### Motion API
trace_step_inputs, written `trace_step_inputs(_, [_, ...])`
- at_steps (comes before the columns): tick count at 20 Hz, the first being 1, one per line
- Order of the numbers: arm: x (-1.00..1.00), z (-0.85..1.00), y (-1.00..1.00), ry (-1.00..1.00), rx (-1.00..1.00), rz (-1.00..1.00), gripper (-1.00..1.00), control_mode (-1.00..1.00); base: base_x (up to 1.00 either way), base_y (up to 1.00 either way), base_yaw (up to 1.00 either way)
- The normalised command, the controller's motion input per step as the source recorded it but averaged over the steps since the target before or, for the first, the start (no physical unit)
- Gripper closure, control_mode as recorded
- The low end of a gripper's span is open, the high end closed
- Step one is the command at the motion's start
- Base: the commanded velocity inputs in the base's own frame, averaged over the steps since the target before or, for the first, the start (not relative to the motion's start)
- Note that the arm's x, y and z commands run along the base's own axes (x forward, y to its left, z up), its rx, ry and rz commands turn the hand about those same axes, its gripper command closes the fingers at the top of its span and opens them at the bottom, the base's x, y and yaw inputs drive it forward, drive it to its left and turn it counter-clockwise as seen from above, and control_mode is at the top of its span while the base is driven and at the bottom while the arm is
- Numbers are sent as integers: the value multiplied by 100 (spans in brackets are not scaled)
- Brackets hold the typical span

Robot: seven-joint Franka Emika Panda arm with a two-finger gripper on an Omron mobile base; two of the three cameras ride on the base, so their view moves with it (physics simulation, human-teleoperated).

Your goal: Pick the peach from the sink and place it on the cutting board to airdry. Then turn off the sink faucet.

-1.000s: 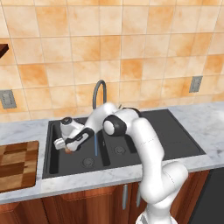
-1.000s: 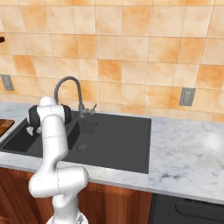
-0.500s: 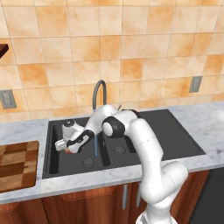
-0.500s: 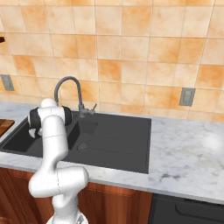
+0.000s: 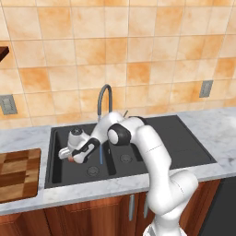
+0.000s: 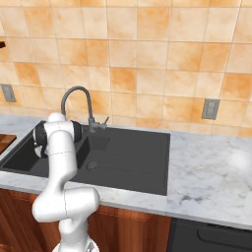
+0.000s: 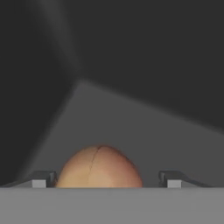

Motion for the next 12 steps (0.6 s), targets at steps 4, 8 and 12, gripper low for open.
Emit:
trace_step_inputs(4, [0,-27,21,3,0,-4,100,-100,0,0,0])
trace_step_inputs(8, [-1,-11,18,9,0,-7,100,-100,0,0,0])
trace_step_inputs(12, [-3,0,8,4,0,-8,100,-100,0,0,0])
